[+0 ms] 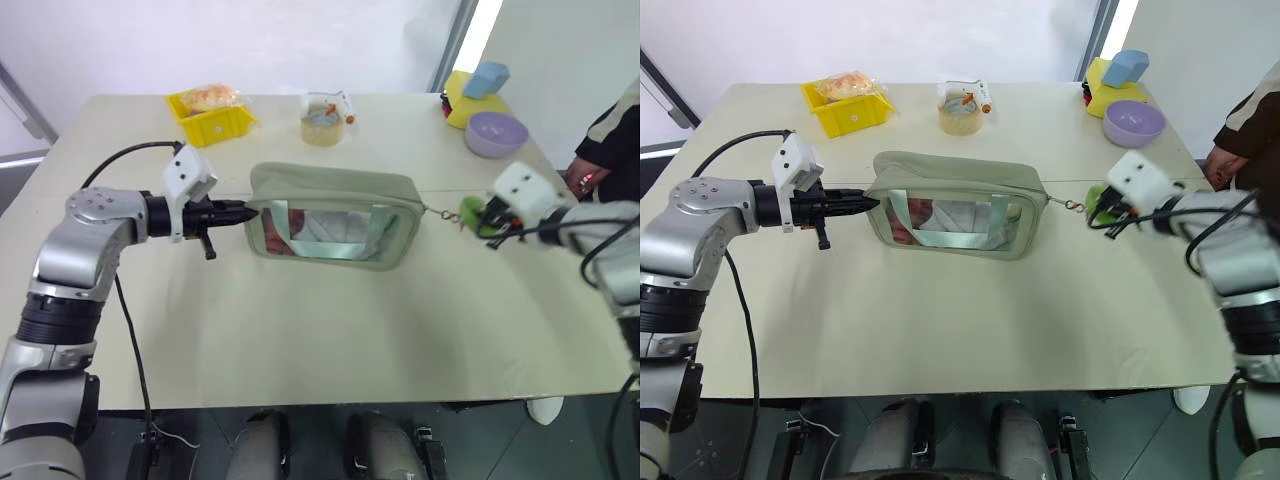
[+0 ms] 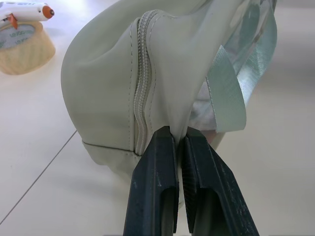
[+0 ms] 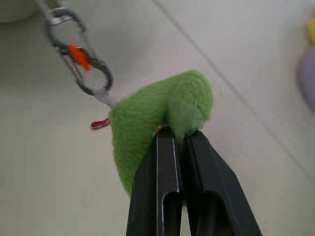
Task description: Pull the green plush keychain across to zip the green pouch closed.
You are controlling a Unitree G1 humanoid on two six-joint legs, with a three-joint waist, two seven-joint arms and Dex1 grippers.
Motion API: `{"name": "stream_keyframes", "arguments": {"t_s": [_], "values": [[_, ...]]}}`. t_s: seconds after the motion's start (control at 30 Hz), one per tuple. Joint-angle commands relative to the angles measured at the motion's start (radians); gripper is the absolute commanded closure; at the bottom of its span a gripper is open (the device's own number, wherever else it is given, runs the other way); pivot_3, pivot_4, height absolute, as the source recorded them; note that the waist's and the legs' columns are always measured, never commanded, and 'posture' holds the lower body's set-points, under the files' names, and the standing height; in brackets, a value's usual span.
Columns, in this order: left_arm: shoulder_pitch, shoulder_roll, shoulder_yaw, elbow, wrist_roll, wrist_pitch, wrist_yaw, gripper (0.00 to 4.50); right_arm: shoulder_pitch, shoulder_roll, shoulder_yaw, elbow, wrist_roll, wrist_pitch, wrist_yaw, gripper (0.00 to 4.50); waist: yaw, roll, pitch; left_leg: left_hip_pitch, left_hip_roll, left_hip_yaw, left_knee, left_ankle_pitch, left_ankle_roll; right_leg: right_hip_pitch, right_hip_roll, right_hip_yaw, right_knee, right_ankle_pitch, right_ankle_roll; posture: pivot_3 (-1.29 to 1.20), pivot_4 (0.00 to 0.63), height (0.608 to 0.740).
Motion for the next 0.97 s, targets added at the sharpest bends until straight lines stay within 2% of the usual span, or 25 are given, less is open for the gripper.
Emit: {"name": "stream_keyframes", "arguments": {"t_s": [0.03,0.13,0.23,0.37,0.4,0.5,0.63,0.67,0.7,0.73,0.8,0.97], "values": [[-0.009,0.02,0.022,-0.009,0.004,0.008,0.004,4.5,0.021,0.059,0.066,-0.017,-0.064,-0.03,-0.034,4.44,-0.002,0.0,0.0,0.0,0.0,0.0,0.0,0.0,0.0,0.0,0.0,0.0,0.0,0.0,0.0,0.0,0.15,0.739],[-0.004,0.021,0.023,-0.018,0.003,0.014,0.008,4.5,0.022,0.133,0.093,0.006,-0.073,-0.033,-0.052,4.44,-0.002,0.0,0.0,0.0,0.0,0.0,0.0,0.0,0.0,0.0,0.0,0.0,0.0,0.0,0.0,0.0,0.15,0.739],[0.006,0.024,0.03,-0.03,0.001,0.02,0.013,4.5,0.021,0.163,0.105,0.018,-0.089,-0.049,-0.043,4.44,-0.003,0.0,0.0,0.0,0.0,0.0,0.0,0.0,0.0,0.0,0.0,0.0,0.0,0.0,0.0,0.0,0.15,0.739],[0.023,0.03,0.043,-0.039,-0.002,0.021,0.019,4.5,-0.05,0.157,0.007,0.021,-0.015,-0.02,0.015,4.44,-0.008,0.0,0.0,0.001,0.0,0.0,0.0,0.0,0.0,0.0,0.0,0.0,0.0,0.0,0.0,0.0,0.15,0.739],[0.026,0.03,0.044,-0.041,-0.002,0.02,0.02,4.5,-0.069,0.158,-0.025,0.019,0.016,0.007,0.03,3.77,-0.008,0.0,0.0,0.001,0.0,0.0,0.0,0.0,0.0,0.0,0.0,0.0,0.0,0.0,0.0,0.0,0.15,0.739],[0.02,0.029,0.066,-0.041,-0.033,0.044,0.018,3.41,-0.158,0.125,-0.133,-0.021,0.142,0.132,0.103,2.44,-0.009,0.001,0.0,0.001,0.0,0.0,0.0,0.0,0.0,0.0,0.0,0.0,0.0,0.0,0.0,0.0,0.15,0.739],[-0.007,0.06,0.094,0.007,-0.046,0.054,-0.006,1.37,-0.254,-0.001,-0.21,-0.117,0.319,0.277,0.28,0.3,-0.001,0.001,0.001,0.001,0.001,-0.001,-0.001,0.0,0.0,0.0,0.0,0.0,0.001,0.0,0.0,0.0,0.15,0.739],[-0.01,0.066,0.096,0.017,-0.046,0.05,-0.012,0.87,-0.262,-0.017,-0.212,-0.127,0.342,0.295,0.296,0.0,0.0,0.001,0.0,0.001,0.001,-0.001,-0.001,0.0,0.0,0.0,0.001,0.0,0.001,0.0,0.0,0.0,0.15,0.739],[-0.012,0.073,0.099,0.025,-0.049,0.05,-0.017,0.34,-0.266,-0.035,-0.21,-0.137,0.358,0.304,0.311,0.0,0.001,0.0,0.0,0.001,0.001,-0.001,-0.001,0.0,0.0,0.001,0.001,0.0,0.001,0.0,0.0,0.0,0.15,0.739],[-0.018,0.086,0.114,0.031,-0.062,0.068,-0.02,0.1,-0.279,-0.06,-0.212,-0.163,0.383,0.319,0.337,0.0,0.003,0.0,0.0,0.001,0.001,-0.001,-0.001,0.0,0.0,0.001,0.001,0.0,0.0,0.0,0.0,0.0,0.15,0.739],[-0.03,0.115,0.148,0.034,-0.085,0.115,-0.012,0.1,-0.314,-0.081,-0.215,-0.21,0.427,0.36,0.354,0.0,0.003,0.0,0.0,0.001,0.001,0.0,0.0,0.0,0.001,0.001,0.0,0.0,-0.001,0.0,0.0,0.0,0.15,0.739],[-0.025,0.169,0.186,0.049,-0.087,0.136,-0.013,0.1,-0.344,-0.036,-0.219,-0.274,0.473,0.416,0.282,0.0,0.003,0.0,0.0,0.001,0.001,-0.002,-0.001,0.0,0.001,0.001,0.0,0.0,0.0,0.0,0.0,0.0,0.15,0.739]]}}
